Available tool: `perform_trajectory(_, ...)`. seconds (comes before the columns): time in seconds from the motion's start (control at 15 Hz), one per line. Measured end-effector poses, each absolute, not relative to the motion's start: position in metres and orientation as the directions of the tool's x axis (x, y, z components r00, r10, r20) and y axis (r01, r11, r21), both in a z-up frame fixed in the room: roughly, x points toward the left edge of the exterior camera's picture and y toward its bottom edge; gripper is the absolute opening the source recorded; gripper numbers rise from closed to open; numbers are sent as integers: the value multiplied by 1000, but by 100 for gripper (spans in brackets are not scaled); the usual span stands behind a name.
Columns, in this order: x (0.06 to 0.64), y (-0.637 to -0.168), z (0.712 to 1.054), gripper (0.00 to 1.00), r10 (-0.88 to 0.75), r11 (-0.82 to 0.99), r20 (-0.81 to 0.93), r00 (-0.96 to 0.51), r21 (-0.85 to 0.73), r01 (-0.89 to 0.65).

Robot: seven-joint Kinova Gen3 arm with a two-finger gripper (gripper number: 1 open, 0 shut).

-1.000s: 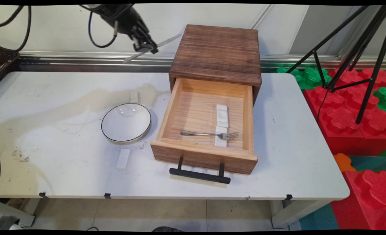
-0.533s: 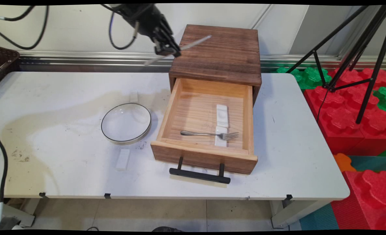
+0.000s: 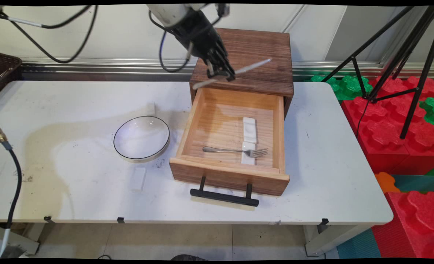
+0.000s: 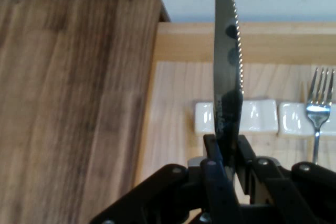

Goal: Place the picked object into the drawer

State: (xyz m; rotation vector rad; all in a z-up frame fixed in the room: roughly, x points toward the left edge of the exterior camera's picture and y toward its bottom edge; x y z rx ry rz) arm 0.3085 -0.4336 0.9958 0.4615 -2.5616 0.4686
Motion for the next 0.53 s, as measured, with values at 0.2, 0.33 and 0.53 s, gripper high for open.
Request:
perform_trajectory(0.2, 295, -442, 971, 0, -227, 898, 515, -827, -218, -382)
perform_trajectory(0.33, 288, -446, 953, 0, -227, 905, 508, -831, -206, -373)
perform_trajectory(0.53, 283, -453, 925, 0, -237, 910, 496, -835, -187, -370)
